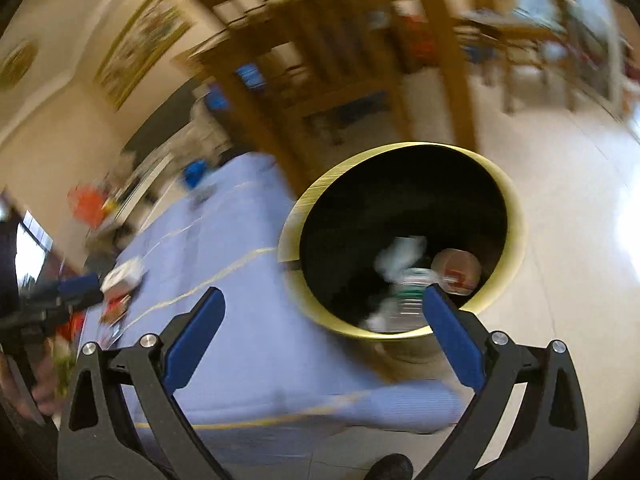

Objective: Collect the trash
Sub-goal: 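Grasp the pink playing card with the right gripper while the left reaches for the red cigarette pack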

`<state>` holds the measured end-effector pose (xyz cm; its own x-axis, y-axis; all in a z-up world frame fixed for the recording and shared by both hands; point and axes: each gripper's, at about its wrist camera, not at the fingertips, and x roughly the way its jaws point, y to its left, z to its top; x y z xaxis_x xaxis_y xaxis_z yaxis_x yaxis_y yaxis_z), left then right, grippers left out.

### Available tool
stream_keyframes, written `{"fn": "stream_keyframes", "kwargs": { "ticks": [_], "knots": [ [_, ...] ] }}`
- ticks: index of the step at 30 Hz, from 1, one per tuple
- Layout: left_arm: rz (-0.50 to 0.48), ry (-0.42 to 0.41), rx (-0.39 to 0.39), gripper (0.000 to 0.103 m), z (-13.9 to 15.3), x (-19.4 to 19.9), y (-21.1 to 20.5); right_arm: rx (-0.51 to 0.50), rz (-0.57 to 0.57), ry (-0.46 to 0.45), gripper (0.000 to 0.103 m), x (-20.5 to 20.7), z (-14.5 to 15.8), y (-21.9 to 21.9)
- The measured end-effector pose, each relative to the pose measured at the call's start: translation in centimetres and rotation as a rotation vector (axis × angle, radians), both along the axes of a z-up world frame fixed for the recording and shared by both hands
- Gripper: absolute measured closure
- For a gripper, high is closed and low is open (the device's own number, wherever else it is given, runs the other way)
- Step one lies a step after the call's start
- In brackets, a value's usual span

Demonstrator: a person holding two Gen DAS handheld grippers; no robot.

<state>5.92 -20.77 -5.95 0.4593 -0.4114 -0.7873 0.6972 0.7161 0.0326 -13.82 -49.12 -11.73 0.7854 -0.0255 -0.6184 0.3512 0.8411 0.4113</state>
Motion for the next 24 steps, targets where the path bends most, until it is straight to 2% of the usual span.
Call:
{"fn": "stream_keyframes", "kwargs": {
  "ticks": [2, 4, 6, 9, 10, 11, 12, 16, 19, 20, 21, 23, 24],
  "knots": [
    [0.11, -0.051, 0.005, 0.022, 1.3, 1.8, 5.3, -0.045, 0.106, -0.001, 0.005, 2.6, 1.3, 4.6],
    [0.206, -0.055, 0.011, 0.022, 2.1, 3.5, 10.1, -0.077, 0.246, 0.023, 0.008, 6.1, 2.3, 10.4],
    [0.289, -0.053, 0.008, 0.022, 2.8, 4.7, 14.6, -0.088, 0.352, 0.048, 0.019, 8.8, 2.8, 15.3],
    [0.388, -0.067, -0.021, 0.02, 3.6, 5.5, 20.8, -0.128, 0.46, 0.095, 0.019, 12.6, 3.2, 22.5],
    [0.413, -0.069, -0.025, 0.019, 3.6, 5.6, 22.5, -0.155, 0.477, 0.11, 0.019, 14.0, 3.1, 24.8],
    [0.438, -0.071, -0.028, 0.018, 3.5, 5.6, 24.0, -0.18, 0.476, 0.126, 0.014, 14.9, 3.0, 26.4],
    [0.46, -0.069, -0.028, 0.018, 3.1, 5.7, 25.1, -0.201, 0.462, 0.151, 0.004, 15.9, 2.7, 27.8],
    [0.5, -0.001, -0.038, 0.018, 1.1, 5.9, 28.8, -0.261, 0.361, 0.306, 0.006, 20.0, -0.2, 31.0],
    [0.491, 0.013, -0.025, 0.018, -0.1, 5.4, 29.2, -0.246, 0.371, 0.358, 0.006, 21.2, -2.2, 32.0],
    [0.485, 0.02, -0.024, 0.018, -0.4, 5.4, 29.3, -0.254, 0.379, 0.363, 0.008, 21.2, -2.7, 32.3],
    [0.478, 0.028, -0.024, 0.018, -0.6, 5.4, 29.1, -0.281, 0.383, 0.364, 0.021, 21.2, -2.9, 32.6],
    [0.462, 0.039, -0.019, 0.018, -0.9, 5.6, 28.2, -0.343, 0.375, 0.344, 0.041, 20.6, -2.8, 32.6],
    [0.446, 0.041, -0.017, 0.018, -1.0, 5.6, 27.6, -0.308, 0.386, 0.33, 0.042, 20.2, -2.7, 31.9]
  ]
}}
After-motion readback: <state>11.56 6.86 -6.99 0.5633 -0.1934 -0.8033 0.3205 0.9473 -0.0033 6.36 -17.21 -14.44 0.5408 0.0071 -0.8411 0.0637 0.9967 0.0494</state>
